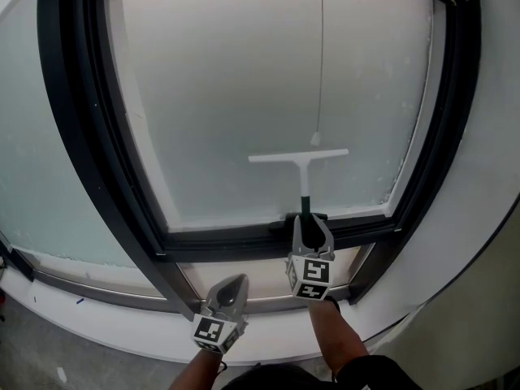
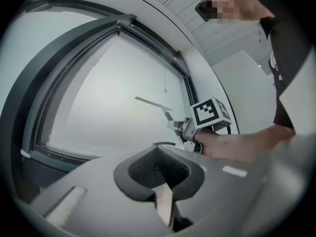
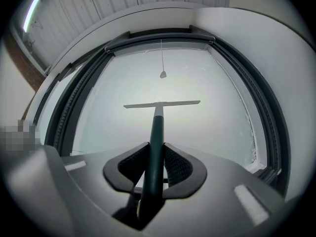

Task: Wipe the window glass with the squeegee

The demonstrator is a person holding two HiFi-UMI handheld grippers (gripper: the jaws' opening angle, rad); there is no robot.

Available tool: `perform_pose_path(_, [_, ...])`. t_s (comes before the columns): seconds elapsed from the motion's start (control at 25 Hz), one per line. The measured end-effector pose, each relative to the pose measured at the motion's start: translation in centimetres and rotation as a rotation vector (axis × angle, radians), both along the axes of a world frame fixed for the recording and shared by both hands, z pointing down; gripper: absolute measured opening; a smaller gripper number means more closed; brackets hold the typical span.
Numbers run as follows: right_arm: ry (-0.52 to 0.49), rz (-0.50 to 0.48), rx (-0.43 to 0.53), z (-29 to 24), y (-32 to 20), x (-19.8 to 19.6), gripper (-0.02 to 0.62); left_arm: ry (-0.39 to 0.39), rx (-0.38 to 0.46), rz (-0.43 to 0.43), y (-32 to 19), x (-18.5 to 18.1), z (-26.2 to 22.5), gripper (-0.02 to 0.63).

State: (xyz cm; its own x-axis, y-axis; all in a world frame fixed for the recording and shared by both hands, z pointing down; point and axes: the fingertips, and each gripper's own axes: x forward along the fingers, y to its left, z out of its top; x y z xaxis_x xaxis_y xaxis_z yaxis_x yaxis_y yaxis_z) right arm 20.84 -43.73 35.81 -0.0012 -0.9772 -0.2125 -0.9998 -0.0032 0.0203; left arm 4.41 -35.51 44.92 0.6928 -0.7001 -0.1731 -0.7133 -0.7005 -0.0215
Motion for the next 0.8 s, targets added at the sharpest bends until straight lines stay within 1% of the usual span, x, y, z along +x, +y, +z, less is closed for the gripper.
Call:
perform_pose_path(0.12, [-0.005, 0.002, -0.015, 0.8, 0.1, 0.0, 0.095, 0.028, -0.017, -0.001, 0.1, -0.1, 0.2, 0.000])
perform_pose_path(0.36, [-0.004, 0.011, -0.028, 2.0, 0.4, -0.1, 0.095, 0.011, -0.018, 0.002, 0.1, -0.1, 0.6, 0.000])
perform_pose_path(0.68, [-0.008, 0.023, -0.074, 4.5, 0.9, 0.0, 0.095, 0.023, -0.039, 0.004, 0.2, 0.0, 0.9, 0.000])
perform_pose_path(0.8, [-0.011, 0.021, -0.081, 5.3, 1.1, 0.0, 0.095, 0.026, -0.034, -0.002, 0.2, 0.0, 0.7, 0.000])
